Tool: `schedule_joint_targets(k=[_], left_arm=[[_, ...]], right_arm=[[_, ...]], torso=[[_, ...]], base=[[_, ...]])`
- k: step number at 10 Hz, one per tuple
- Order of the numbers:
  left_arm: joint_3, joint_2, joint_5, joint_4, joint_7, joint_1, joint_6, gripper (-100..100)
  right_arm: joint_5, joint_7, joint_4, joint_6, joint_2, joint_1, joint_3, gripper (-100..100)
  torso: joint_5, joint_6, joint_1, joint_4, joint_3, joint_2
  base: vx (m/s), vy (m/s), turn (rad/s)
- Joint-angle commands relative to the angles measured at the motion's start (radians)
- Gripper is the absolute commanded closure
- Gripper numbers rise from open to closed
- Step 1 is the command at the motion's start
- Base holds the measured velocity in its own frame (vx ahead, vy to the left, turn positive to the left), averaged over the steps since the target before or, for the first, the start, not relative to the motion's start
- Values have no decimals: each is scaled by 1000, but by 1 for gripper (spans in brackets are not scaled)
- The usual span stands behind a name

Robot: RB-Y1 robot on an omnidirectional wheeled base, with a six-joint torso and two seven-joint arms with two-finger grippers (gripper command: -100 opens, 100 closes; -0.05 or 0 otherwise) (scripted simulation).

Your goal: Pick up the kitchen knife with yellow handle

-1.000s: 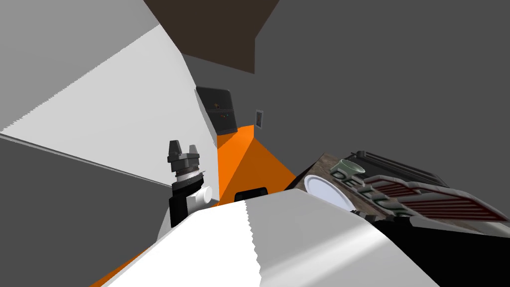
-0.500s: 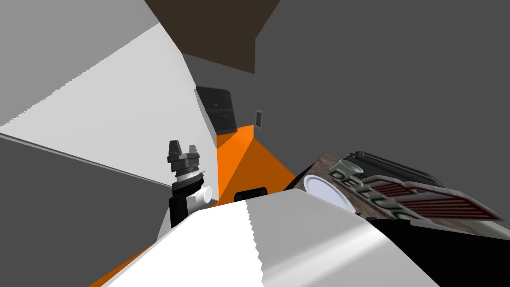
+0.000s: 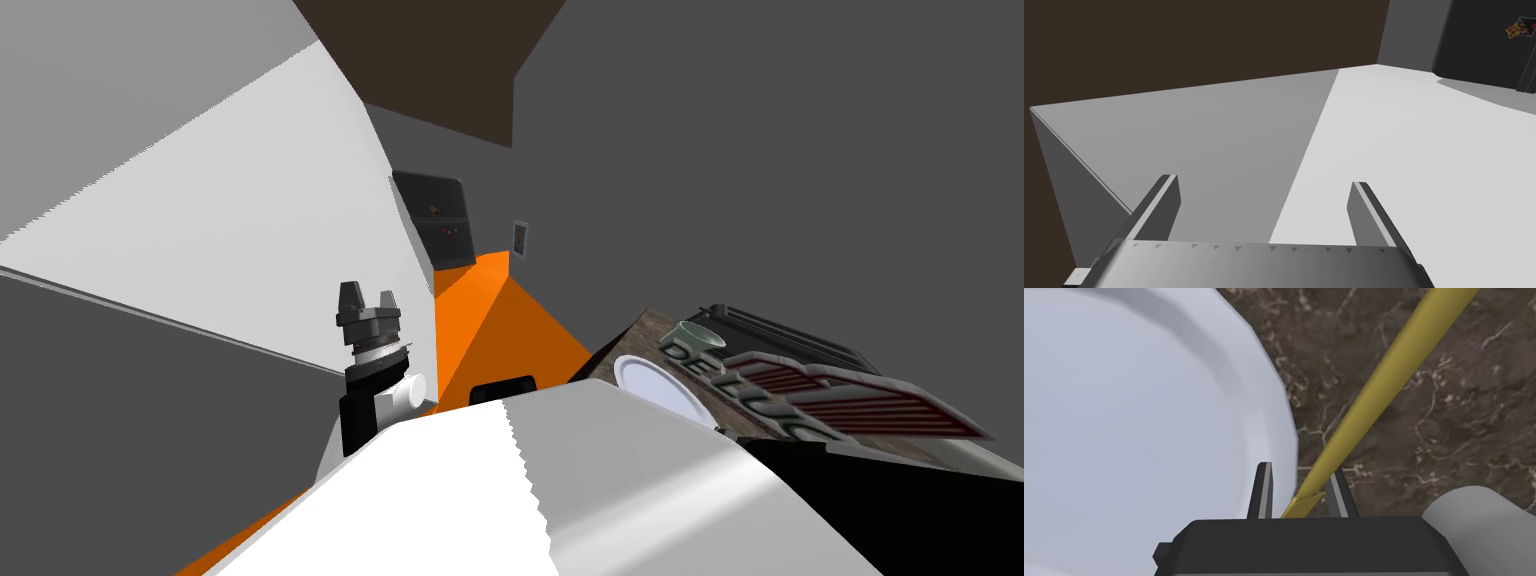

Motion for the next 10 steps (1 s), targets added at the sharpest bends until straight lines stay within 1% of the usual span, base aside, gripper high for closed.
schedule_joint_targets(k=[1, 3, 4, 8, 9, 10], left_arm=[[0, 0, 0, 0, 0, 0, 0, 0], [0, 0, 0, 0, 0, 0, 0, 0], [0, 0, 0, 0, 0, 0, 0, 0], [0, 0, 0, 0, 0, 0, 0, 0], [0, 0, 0, 0, 0, 0, 0, 0], [0, 0, 0, 0, 0, 0, 0, 0]], right_arm=[[-2, -2, -15, -7, -1, 15, -30, 100], [-6, 2, -25, -23, 2, 41, -68, 100], [-11, 5, -34, -39, 4, 67, -106, 100], [-21, 12, -53, -72, 9, 119, -181, 100], [-19, 10, -48, -66, 7, 109, -165, 100], [-19, 9, -49, -67, 7, 110, -167, 0]], torso=[[0, 0, 0, 0, 0, 0], [0, -1, 1, 0, 0, -1], [0, -1, 1, 1, 0, -1], [-1, -1, 0, 2, 2, 1], [-1, -1, 0, 2, 2, 2], [-1, -1, -1, 3, 2, 2]], base=[[1, 8, 1], [7, 13, -1], [4, 14, -22], [0, 9, -15], [0, 0, 0], [0, 0, 0]])
